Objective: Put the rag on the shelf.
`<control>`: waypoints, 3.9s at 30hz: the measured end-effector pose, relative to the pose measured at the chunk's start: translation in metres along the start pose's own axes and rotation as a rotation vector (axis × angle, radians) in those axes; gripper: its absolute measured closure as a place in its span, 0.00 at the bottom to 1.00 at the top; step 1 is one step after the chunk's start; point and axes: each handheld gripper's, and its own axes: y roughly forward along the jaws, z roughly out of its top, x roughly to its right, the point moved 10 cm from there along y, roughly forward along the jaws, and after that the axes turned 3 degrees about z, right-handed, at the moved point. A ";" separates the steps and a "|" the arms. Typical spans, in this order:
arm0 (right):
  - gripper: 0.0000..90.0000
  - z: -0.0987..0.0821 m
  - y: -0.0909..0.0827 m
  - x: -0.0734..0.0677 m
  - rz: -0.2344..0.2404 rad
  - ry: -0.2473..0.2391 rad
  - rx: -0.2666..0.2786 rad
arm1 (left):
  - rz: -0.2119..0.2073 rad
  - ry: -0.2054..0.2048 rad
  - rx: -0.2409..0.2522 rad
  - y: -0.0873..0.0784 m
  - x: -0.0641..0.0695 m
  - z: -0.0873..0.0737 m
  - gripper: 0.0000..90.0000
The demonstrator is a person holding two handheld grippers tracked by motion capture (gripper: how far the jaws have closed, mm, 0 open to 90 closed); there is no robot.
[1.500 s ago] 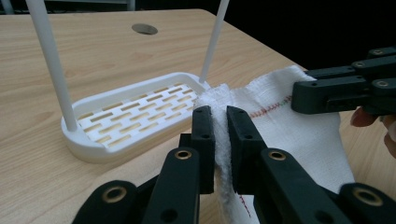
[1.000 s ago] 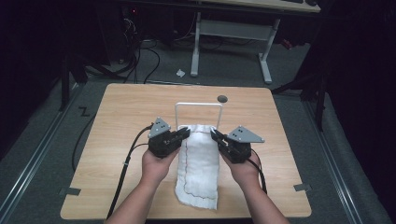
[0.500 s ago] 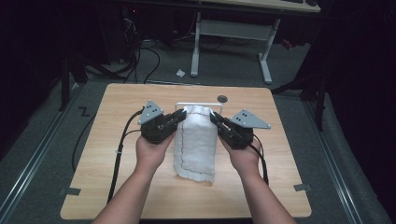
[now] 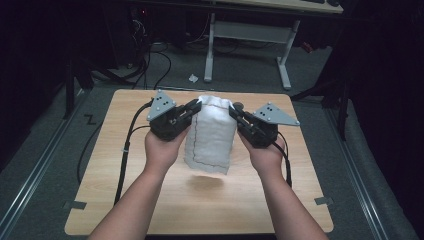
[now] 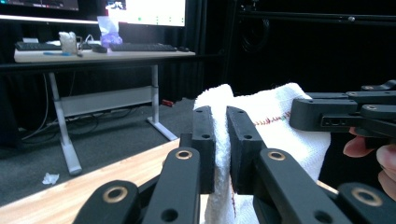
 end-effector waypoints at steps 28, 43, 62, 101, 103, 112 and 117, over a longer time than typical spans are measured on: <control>0.95 0.036 0.037 0.053 -0.021 0.040 0.016 | 0.047 0.059 -0.026 0.059 -0.040 0.031 0.92; 0.95 0.030 0.091 0.089 -0.020 0.087 -0.022 | 0.121 0.047 -0.073 0.101 -0.079 0.027 0.91; 0.95 -0.024 0.133 0.114 -0.017 0.090 -0.195 | 0.110 0.001 -0.276 0.137 -0.107 -0.042 0.91; 0.64 -0.041 0.082 0.102 -0.054 0.053 -0.220 | 0.102 -0.067 -0.204 0.067 -0.098 -0.053 0.62; 0.64 -0.042 0.073 0.097 -0.050 0.038 -0.210 | 0.112 -0.060 -0.185 0.054 -0.097 -0.058 0.62; 0.60 -0.056 0.032 0.072 -0.028 0.012 -0.188 | 0.107 -0.024 -0.195 0.006 -0.080 -0.092 0.60; 0.58 -0.074 0.008 0.057 -0.019 -0.008 -0.184 | 0.097 0.001 -0.224 -0.021 -0.067 -0.121 0.57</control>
